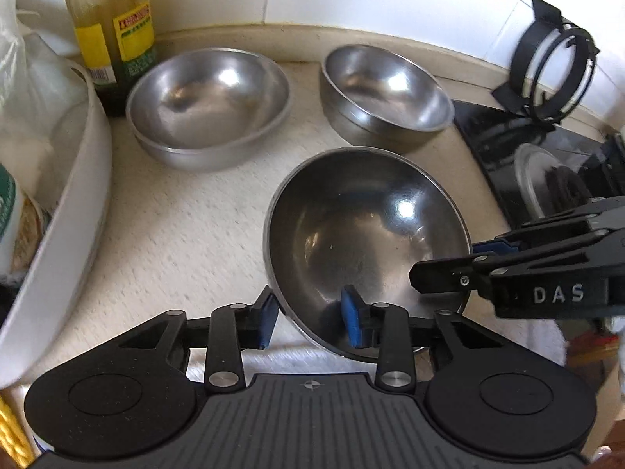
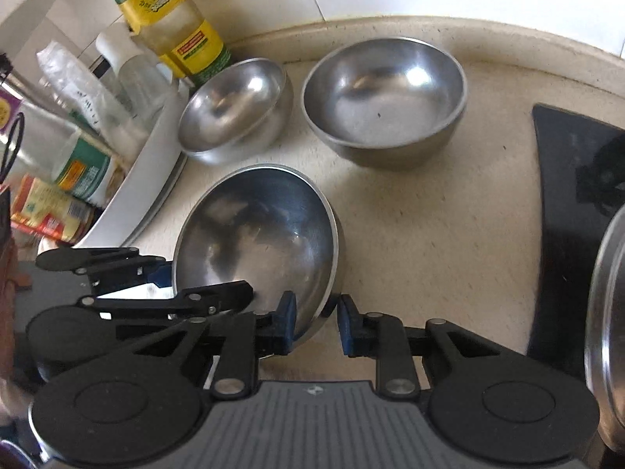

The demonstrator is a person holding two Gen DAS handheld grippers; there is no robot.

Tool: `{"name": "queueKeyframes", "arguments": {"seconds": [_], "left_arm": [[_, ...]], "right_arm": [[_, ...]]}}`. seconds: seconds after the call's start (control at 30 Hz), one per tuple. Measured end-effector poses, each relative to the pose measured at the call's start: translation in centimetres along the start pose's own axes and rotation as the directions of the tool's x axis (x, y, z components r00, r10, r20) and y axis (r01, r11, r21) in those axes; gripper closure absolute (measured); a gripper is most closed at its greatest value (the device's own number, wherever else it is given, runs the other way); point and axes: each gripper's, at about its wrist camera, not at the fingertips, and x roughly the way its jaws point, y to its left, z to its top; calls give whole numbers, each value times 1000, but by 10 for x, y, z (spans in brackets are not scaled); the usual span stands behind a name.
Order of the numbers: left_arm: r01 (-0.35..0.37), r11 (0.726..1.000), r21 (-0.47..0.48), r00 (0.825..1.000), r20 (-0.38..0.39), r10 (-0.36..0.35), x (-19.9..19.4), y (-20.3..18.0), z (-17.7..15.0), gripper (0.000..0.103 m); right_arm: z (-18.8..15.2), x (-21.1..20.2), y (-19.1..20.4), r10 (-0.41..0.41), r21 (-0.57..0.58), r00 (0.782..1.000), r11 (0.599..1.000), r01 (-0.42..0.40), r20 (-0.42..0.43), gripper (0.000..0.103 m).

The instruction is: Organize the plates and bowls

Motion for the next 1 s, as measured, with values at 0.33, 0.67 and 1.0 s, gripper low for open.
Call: {"name": "queueKeyframes", "arguments": {"seconds": [0.33,0.67,1.0], "left_arm": [[-59,998,28,997,54,57,-18,-4,-1,38],[-171,960,-219,957,194,215,-35,16,25,30],[-157,841,-518,947,161,277,-19,48,48,30]], "right_arm": [[5,-34,-7,-66,-31,997,997,67,33,59],[86,-39,24,-80,-202,983,973,114,166,55],[163,33,50,-4,-343,993,938,44,117,55]]}}
